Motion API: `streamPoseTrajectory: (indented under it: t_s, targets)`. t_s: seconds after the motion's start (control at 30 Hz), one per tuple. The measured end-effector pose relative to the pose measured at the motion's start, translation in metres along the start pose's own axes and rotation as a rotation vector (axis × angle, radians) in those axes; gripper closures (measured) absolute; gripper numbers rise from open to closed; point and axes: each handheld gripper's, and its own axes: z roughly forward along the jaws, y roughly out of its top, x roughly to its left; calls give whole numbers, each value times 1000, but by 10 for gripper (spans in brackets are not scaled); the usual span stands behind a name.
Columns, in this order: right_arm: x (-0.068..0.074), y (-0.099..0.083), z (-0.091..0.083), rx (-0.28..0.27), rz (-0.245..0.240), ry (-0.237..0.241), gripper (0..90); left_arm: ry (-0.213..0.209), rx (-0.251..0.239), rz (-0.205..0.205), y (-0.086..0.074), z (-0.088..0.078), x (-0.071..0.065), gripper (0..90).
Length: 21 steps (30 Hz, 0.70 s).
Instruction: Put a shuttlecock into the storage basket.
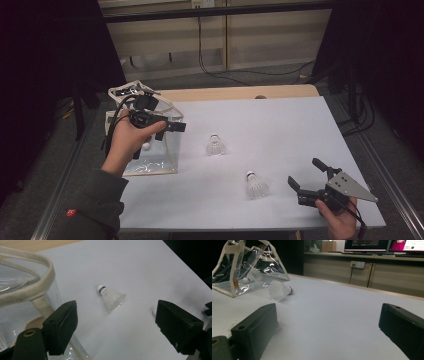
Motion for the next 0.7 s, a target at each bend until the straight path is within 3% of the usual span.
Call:
streamPoseTrajectory:
  t_s: [0.7]
  targets:
    - [0, 0, 0, 2, 0, 0, 20, -42, 13, 41, -13, 20, -12, 174]
